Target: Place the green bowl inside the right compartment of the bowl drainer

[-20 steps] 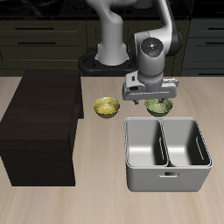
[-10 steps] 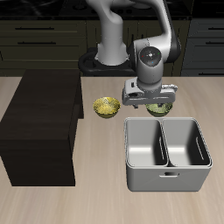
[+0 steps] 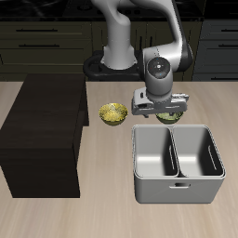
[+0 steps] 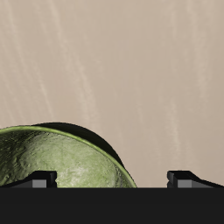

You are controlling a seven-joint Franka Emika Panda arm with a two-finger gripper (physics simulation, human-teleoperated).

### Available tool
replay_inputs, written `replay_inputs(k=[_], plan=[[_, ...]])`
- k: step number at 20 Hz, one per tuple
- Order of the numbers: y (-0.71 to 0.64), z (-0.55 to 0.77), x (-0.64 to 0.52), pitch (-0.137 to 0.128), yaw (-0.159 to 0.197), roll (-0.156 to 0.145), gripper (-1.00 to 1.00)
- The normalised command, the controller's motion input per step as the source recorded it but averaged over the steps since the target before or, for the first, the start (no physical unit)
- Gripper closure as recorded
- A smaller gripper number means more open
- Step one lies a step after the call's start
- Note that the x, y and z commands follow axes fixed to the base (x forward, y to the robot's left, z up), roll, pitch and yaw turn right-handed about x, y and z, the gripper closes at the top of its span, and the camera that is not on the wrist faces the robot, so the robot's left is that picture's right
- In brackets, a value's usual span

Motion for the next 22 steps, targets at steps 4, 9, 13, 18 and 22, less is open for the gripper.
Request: replay_inputs(k=[4,9,13,18,22], plan=[[0.05,-0.07,-0.08,0.017,-0.012,0.046,-1.00],[0.07,-0.05,-0.11,0.020,-0.040,0.091,1.00],[-0.02,0.07,-0.05,-0.011,-0.026,0.021,1.00],[-0.06,0.02,-0.02,0.003,-0.019,0.007,1.00],[-0.05,0.04,-0.02,-0.011,-0.005,-0.002,1.00]])
